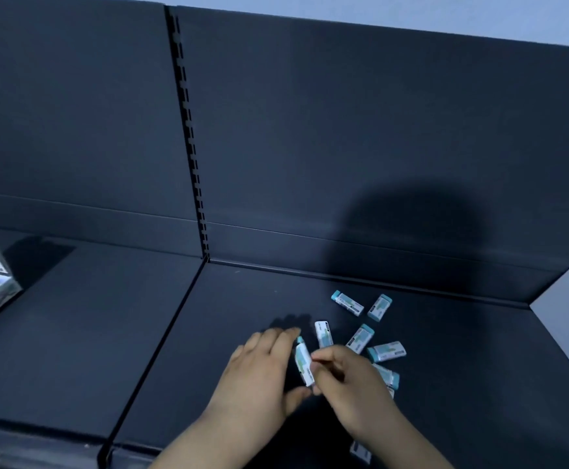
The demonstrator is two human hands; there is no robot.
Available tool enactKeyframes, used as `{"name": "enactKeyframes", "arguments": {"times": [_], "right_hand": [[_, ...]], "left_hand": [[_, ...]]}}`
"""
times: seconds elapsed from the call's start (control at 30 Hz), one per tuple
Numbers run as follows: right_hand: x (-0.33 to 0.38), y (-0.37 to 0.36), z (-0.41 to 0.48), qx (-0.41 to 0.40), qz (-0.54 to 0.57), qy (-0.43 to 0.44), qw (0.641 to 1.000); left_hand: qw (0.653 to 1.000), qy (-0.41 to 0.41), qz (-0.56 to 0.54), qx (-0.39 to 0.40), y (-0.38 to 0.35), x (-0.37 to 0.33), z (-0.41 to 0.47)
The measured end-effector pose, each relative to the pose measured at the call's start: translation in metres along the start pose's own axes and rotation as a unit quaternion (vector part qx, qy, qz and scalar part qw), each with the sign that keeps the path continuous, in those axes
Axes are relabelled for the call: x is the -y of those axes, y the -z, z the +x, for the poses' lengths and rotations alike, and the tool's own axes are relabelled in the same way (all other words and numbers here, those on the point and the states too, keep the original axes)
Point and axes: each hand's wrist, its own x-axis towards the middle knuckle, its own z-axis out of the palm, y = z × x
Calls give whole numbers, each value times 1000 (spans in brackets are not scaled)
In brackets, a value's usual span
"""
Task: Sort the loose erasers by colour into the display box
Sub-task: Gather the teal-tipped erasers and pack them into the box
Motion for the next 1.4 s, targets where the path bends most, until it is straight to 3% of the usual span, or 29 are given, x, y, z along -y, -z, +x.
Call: {"name": "enactKeyframes", "arguments": {"times": [0.27,0.33,0.53,0.67,0.77,0.87,0.97,1.07,1.27,1.4], "right_hand": [[-5,-31,-9,-54,-122,62,989],[-11,-32,-10,-49,-157,60,985],[-22,12,25,-148,-212,29,966],[-18,7,52,-92,-314,-41,944],[-13,-4,59,-80,-377,-38,922],[-8,-5,59,-88,-347,-16,934],[-5,6,55,-89,-176,1,980],[3,21,47,-39,-48,51,997],[4,30,36,136,-139,20,981],[-5,11,38,89,-230,24,969]], "left_hand": [[999,11,27,28,-10,11,-4],[998,19,35,49,-13,16,-7],[997,1,64,50,-13,21,-3],[996,-2,71,52,-15,21,4],[997,1,64,50,-17,21,8],[997,2,64,52,-17,21,9],[996,2,64,57,-17,22,9],[996,-1,62,62,-17,23,8],[997,-6,48,66,-16,27,6],[997,-9,31,64,-16,29,6]]}}
